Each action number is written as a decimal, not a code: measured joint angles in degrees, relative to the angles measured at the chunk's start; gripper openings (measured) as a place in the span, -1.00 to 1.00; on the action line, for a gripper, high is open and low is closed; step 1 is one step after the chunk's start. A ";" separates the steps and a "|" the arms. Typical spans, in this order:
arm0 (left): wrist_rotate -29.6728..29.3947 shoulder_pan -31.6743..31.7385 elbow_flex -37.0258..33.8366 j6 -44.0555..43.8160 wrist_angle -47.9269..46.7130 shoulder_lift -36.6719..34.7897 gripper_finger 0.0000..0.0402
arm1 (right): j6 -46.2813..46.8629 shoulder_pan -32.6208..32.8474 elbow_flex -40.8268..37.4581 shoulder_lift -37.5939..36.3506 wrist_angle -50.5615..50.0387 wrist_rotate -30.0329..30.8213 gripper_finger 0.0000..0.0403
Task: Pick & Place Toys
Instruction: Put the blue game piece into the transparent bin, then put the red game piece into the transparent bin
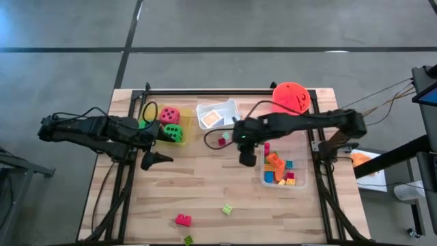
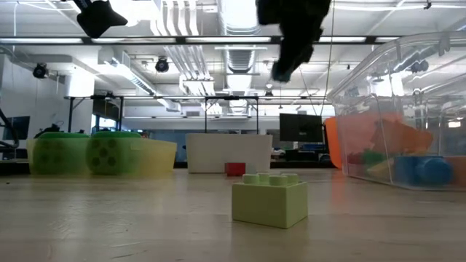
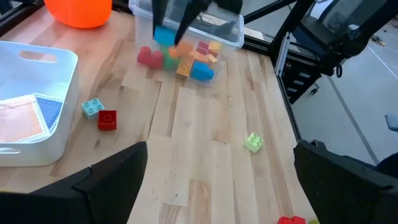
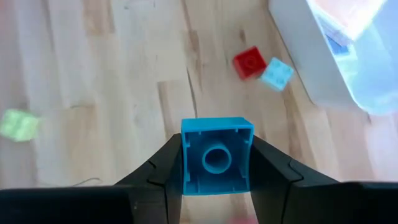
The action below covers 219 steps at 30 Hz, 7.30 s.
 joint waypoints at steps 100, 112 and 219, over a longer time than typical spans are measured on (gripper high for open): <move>-0.02 0.00 -0.11 0.00 5.11 3.06 0.95 | 20.86 10.17 -38.70 -16.00 -3.58 -4.32 -0.30; -0.02 0.00 -0.11 0.00 5.09 3.06 0.95 | 22.76 10.17 -38.68 -16.02 -3.55 -6.08 0.44; -5.97 -38.92 26.45 -2.82 -6.53 72.57 0.26 | 42.70 35.24 -24.27 -16.09 1.26 28.71 0.57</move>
